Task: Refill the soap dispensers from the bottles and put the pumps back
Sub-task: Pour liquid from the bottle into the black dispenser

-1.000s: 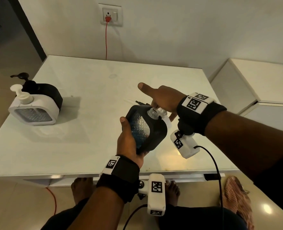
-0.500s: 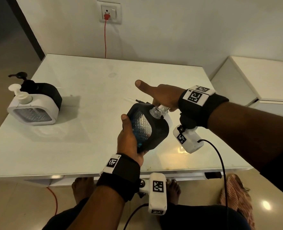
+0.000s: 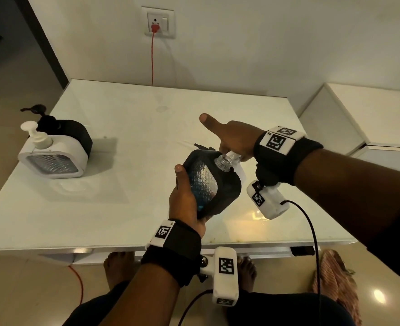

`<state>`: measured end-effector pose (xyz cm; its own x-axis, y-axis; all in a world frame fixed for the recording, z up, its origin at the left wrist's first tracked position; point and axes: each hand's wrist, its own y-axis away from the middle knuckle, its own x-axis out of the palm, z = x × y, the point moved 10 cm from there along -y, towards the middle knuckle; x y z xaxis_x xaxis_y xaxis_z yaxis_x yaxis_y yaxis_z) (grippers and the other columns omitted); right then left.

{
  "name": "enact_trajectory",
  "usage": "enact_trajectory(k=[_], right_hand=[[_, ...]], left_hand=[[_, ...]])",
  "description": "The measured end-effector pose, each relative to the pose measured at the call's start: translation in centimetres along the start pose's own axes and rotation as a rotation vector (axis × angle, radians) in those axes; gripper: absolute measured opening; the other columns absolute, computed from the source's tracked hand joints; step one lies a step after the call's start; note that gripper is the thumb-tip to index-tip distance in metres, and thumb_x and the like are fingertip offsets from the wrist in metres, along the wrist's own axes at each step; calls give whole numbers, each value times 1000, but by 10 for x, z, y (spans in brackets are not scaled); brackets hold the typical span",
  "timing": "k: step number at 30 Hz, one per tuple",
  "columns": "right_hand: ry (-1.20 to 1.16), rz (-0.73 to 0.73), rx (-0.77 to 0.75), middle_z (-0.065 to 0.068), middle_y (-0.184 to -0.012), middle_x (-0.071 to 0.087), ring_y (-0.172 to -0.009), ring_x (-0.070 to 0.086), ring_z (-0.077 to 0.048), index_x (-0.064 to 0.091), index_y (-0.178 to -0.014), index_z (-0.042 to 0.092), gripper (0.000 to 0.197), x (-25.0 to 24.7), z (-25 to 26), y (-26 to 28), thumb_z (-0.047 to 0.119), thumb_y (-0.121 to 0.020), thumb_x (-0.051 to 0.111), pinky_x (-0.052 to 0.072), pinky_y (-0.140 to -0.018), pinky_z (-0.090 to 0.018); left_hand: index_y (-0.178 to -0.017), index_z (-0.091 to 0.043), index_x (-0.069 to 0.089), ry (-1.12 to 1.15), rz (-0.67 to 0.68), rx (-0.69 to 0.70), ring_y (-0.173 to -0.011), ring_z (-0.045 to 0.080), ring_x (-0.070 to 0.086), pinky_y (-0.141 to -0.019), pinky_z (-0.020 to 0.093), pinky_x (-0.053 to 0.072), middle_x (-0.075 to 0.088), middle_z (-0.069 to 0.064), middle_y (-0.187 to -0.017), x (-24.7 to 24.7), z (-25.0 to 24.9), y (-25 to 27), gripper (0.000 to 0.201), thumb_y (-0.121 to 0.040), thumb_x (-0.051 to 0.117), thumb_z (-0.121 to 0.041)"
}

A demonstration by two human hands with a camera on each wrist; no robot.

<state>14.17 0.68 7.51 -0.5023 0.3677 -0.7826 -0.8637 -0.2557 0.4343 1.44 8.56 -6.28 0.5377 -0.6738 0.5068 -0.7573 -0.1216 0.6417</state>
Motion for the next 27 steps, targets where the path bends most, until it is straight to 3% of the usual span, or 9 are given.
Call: enact_trajectory(k=[2,4,6,11,14,17,20,24,27], right_hand=[[15,-92,-24,-8,-65,66,-57,58,-22,69,-79,1,100,-4,-2,-2,85,-88,15,50,-76,-34],[30,-162,-36,-10,-76,74,-68,65,-24,68,-78,-4,105,-6,-5,-5,87,-86,18,52,-85,-38],[49,-195,-34,-10,-79,74,-77,68,-26,69,-77,-1,103,-7,-7,-8,89,-85,19,51,-89,-41],[11,-81,-21,2,-40,49,-46,47,-19,43,-54,11,85,-6,1,-1,83,-90,15,47,-72,-33],[31,-66,-20,0,-41,48,-44,46,-18,46,-58,11,84,-6,4,1,82,-91,17,46,-70,-32],[93,-161,-39,-4,-58,57,-55,53,-22,51,-62,9,82,-8,1,0,81,-91,23,52,-80,-37],[125,-207,-45,-5,-60,58,-59,56,-24,50,-58,11,82,-9,0,0,82,-91,27,55,-85,-42],[86,-116,-45,1,-40,48,-46,48,-20,43,-51,11,84,-10,4,1,82,-91,23,50,-75,-35],[135,-77,-49,-3,-49,53,-41,47,-17,61,-74,0,89,-9,5,-1,78,-94,24,48,-69,-32]], left_hand=[[-139,-29,61,9,-3,-8,-117,39,68,-93,55,61,70,12,-131,0,2,-1,69,-93,44,-78],[-140,-29,60,6,-9,-13,-118,39,68,-95,57,60,70,12,-132,0,3,-3,70,-93,44,-79],[-140,-29,60,2,-18,-10,-118,39,67,-96,57,59,69,12,-133,0,2,-2,71,-93,44,-79],[-140,-30,60,4,-15,-3,-119,39,67,-88,50,62,69,11,-133,1,2,0,70,-93,44,-79],[-140,-30,60,3,-13,-5,-119,40,67,-96,56,59,69,11,-134,0,2,0,71,-92,44,-80],[-138,-30,61,7,-25,-4,-117,39,68,-94,55,60,70,11,-132,-2,2,-1,69,-93,44,-79],[-140,-29,60,5,-20,-1,-118,39,67,-94,55,61,69,12,-133,0,1,-1,71,-93,43,-79],[-140,-29,60,3,-29,-6,-118,39,67,-92,53,61,69,11,-133,-1,3,1,72,-92,44,-80],[-140,-28,60,4,-38,-10,-118,40,67,-96,56,59,69,11,-133,-4,4,-1,72,-92,44,-79]])
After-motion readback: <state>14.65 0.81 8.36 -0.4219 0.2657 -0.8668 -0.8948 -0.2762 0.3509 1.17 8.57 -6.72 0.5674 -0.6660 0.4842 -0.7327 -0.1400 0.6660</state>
